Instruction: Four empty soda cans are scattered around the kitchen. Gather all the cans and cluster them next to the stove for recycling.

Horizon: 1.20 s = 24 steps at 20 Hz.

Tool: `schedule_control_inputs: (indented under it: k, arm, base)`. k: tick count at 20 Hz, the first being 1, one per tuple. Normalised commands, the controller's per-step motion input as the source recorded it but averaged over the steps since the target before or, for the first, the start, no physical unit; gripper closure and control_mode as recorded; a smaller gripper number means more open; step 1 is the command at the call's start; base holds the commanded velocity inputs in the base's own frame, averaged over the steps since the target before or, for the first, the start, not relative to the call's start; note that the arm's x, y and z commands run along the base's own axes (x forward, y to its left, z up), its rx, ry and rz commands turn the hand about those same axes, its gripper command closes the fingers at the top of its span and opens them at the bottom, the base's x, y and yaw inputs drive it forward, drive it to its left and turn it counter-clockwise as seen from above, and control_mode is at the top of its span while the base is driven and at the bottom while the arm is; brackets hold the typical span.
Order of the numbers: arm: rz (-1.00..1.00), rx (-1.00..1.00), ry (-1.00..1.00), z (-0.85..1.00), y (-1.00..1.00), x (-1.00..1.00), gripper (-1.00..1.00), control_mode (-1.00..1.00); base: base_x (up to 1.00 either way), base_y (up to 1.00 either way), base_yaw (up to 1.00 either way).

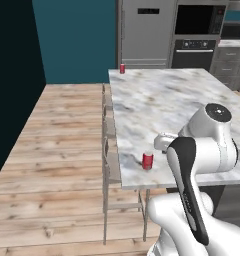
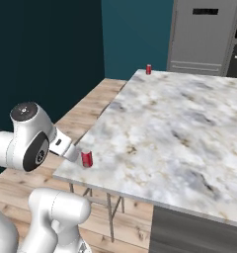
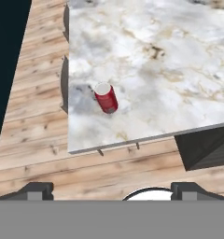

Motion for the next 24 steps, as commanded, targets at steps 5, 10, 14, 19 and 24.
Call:
schedule_control_inputs:
  k: [5, 10, 14, 19, 24]
  arm:
    - [-0.02, -0.01, 0.00, 0.00, 0.02, 0.01, -1.00, -1.00]
    - [0.00, 0.00, 0.03, -0.04, 0.00, 0.10, -1.00, -1.00]
    - [0.00, 0.00, 0.12, -0.17, 0.00, 0.12, -1.00, -1.00]
    - [0.00, 0.00, 0.16, -0.23, 0.00, 0.16, -1.00, -1.00]
    - [0.00, 0.00, 0.21, -0.25, 0.00, 0.25, -1.00, -1.00]
  base:
    - [0.00, 0.00, 0.00]
    - [0.00, 0.00, 0.00]
    - [0.00, 0.00, 0.00]
    - [0.00, 0.00, 0.00]
    - [0.00, 0.00, 0.00]
